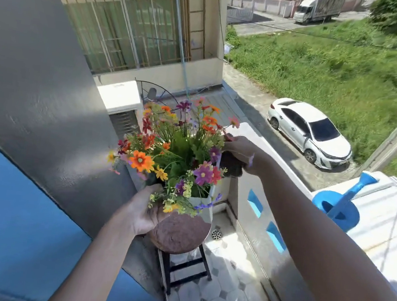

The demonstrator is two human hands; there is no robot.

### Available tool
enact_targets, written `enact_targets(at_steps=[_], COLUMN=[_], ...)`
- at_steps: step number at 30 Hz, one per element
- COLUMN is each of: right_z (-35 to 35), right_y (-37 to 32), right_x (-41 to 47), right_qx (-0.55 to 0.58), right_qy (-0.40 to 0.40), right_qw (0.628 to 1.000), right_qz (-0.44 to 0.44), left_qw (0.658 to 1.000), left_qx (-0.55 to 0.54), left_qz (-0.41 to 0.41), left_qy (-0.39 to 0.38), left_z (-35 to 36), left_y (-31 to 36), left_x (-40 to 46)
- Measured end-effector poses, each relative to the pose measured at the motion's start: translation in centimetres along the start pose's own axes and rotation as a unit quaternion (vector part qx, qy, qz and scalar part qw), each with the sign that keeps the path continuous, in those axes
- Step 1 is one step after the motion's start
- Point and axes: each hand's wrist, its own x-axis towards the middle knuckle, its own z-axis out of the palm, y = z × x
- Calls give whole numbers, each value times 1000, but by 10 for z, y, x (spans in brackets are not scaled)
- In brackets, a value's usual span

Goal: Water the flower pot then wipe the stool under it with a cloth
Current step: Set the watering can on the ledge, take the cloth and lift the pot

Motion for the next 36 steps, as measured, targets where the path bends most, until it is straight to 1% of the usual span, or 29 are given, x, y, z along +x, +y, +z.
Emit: enact_targets(at_steps=[2, 3, 5, 7, 9, 11, 12, 13, 15, 16, 18, 20, 23, 26, 29, 31, 34, 36], right_z=[-5, -5, -2, 6, 11, 19, 22, 25, 34, 39, 49, 58, 66, 71, 75, 76, 73, 71], right_y=[-1, -2, -4, -9, -3, 2, 7, 12, 20, 23, 29, 30, 29, 34, 39, 40, 43, 47], right_x=[-1, -3, -9, -23, -23, -27, -27, -26, -28, -31, -32, -34, -37, -41, -51, -59, -64, -64], right_qx=[-101, -124, -112, -103, -97, -32, 22, 88, 220, 253, 291, 308, 310, 274, 247, 229, 196, 152], right_qy=[-51, -62, -78, -50, 28, 102, 128, 144, 178, 195, 226, 250, 265, 269, 252, 236, 226, 225], right_qw=[994, 990, 990, 993, 995, 994, 991, 985, 956, 942, 922, 910, 908, 919, 931, 941, 953, 962], right_qz=[-4, 9, 22, 25, -15, -28, -13, 24, 84, 106, 123, 121, 98, 85, 93, 82, 42, 27], left_qw=[1000, 1000, 999, 996, 993, 992, 992, 991, 988, 987, 982, 973, 952, 929, 911, 921, 944, 949], left_qx=[20, 29, 49, 76, 103, 101, 88, 74, 53, 50, 90, 133, 190, 242, 259, 246, 211, 216], left_qz=[6, 8, 18, 34, 50, 80, 94, 109, 136, 140, 135, 156, 197, 203, 218, 200, 174, 153], left_qy=[5, 1, -4, 0, 4, -2, -4, 0, 40, 65, 99, 107, 136, 193, 234, 226, 185, 172], left_z=[0, 2, 2, 0, -2, -2, -2, -1, 2, 3, 11, 23, 39, 45, 41, 35, 30, 31], left_y=[4, 7, 12, 15, 15, 15, 16, 15, 8, 0, -21, -37, -37, -26, -17, -13, -9, -7], left_x=[-5, -9, -12, -11, -7, -4, -3, -3, -2, 1, 5, 2, 2, 2, 2, 3, 1, -3])
